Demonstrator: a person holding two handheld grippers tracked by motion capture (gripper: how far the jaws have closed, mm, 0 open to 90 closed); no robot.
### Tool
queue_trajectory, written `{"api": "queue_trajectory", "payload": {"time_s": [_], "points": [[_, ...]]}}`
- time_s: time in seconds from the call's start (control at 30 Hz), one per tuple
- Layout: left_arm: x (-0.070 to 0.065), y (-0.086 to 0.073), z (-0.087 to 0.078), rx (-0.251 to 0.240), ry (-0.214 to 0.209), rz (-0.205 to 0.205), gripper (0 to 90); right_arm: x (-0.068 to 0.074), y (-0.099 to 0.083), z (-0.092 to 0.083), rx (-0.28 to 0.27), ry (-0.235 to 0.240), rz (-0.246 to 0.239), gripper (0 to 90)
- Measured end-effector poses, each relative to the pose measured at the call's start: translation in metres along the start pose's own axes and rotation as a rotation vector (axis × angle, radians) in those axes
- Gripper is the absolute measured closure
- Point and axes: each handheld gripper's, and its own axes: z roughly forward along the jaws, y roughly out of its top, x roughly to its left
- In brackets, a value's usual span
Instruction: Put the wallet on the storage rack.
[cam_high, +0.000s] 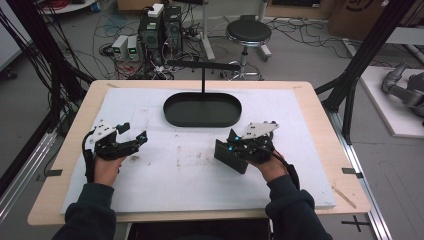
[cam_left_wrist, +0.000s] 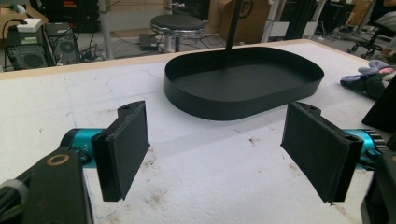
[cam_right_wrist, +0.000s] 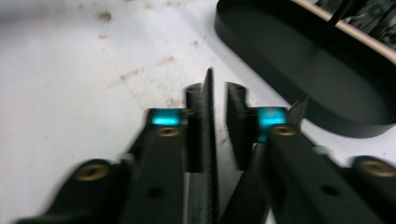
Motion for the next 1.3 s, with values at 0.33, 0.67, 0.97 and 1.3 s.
{"api": "queue_trajectory", "payload": {"time_s": [0.33, 0.67, 0.97, 1.3], "points": [[0.0, 0.0, 0.0, -0.001, 0.001, 0.0, 22.6, -0.004, -0.024, -0.02, -0.119, -0.145, 0.06, 29.6], [0.0, 0.0, 0.001, -0.001, -0.002, 0.002, 22.6, 0.001, -0.046, -0.005, -0.044, -0.098, 0.081, 41.8], [-0.001, 0.0, 0.0, 0.005, -0.005, 0.006, 22.6, -0.003, -0.049, 0.004, 0.009, -0.098, 0.119, 62.8], [-0.001, -0.001, 0.001, 0.011, -0.001, 0.006, 22.6, -0.009, -0.037, 0.004, -0.003, -0.086, 0.143, 78.6]]}}
